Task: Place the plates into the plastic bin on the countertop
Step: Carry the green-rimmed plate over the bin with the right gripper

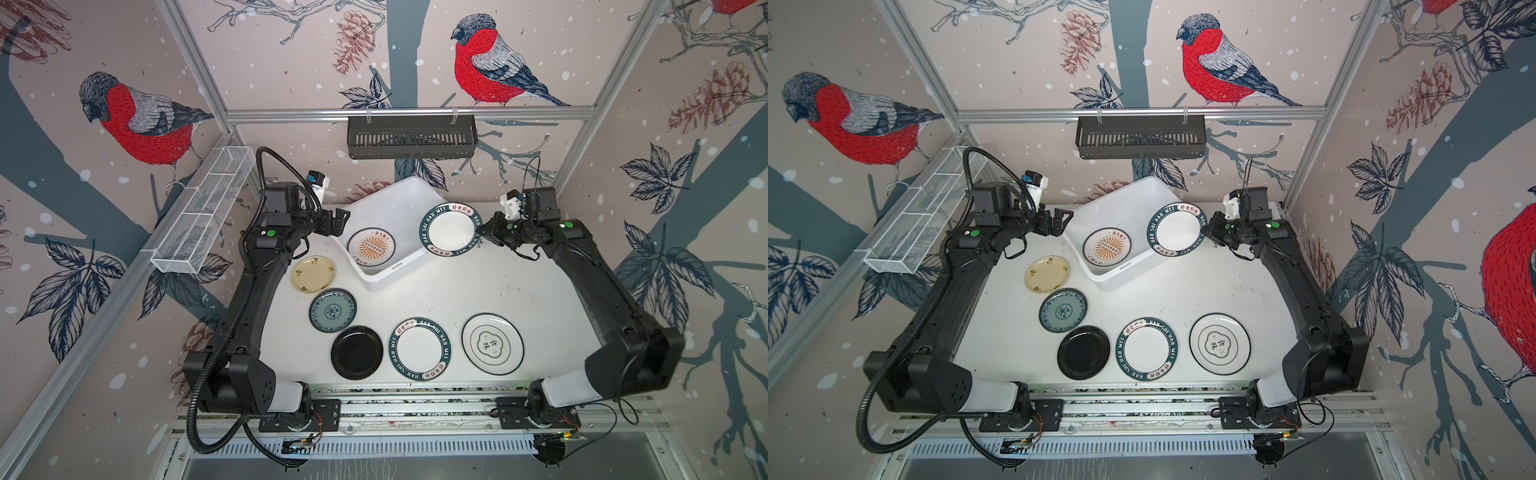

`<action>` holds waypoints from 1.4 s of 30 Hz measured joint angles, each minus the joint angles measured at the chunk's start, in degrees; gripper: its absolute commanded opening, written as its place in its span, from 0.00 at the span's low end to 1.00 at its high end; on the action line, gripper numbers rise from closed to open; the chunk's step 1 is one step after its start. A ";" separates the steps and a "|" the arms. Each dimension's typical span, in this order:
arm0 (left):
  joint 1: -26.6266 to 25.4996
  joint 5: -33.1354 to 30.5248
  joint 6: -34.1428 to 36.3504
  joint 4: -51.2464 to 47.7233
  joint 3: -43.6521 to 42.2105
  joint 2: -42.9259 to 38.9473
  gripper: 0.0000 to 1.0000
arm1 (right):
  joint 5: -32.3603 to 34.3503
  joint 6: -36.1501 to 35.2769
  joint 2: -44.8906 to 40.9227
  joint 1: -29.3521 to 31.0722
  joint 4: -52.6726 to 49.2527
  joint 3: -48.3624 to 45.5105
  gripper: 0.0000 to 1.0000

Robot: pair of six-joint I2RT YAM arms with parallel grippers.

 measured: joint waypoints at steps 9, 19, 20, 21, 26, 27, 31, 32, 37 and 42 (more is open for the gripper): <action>0.00 -0.15 0.00 0.39 -0.46 -1.14 0.96 | 0.37 -0.04 18.45 8.41 0.52 19.21 0.00; 0.02 -0.20 0.02 0.42 -0.79 -1.31 0.96 | 0.35 -1.66 37.31 14.36 -0.46 38.42 0.00; 0.07 -0.20 0.02 0.42 -0.81 -1.31 0.96 | 0.35 -1.68 38.66 14.67 -0.52 39.47 0.00; 0.07 -0.20 0.02 0.42 -0.85 -1.31 0.96 | 0.35 -1.81 39.60 14.88 -0.52 40.00 0.00; 0.17 -0.20 0.02 0.42 -1.03 -1.29 0.96 | 0.28 -1.81 42.95 15.67 -0.33 40.52 0.00; 0.28 -0.17 0.02 0.42 -1.03 -1.27 0.96 | 0.20 -1.79 43.50 15.80 -0.13 40.52 0.00; 0.39 -0.17 0.00 0.42 -1.03 -0.98 0.96 | 0.00 -1.77 45.51 16.35 0.83 40.52 0.00; 0.44 -0.15 0.00 0.42 -1.03 -0.90 0.96 | -0.07 -1.77 45.99 16.48 1.22 40.50 0.00; 0.70 -0.07 0.00 0.44 -1.03 -0.61 0.96 | -0.50 -1.40 47.69 16.63 2.54 40.30 0.00; 0.85 0.04 0.00 0.52 -1.33 -0.52 0.96 | -0.74 -1.16 48.17 16.61 3.91 38.86 0.00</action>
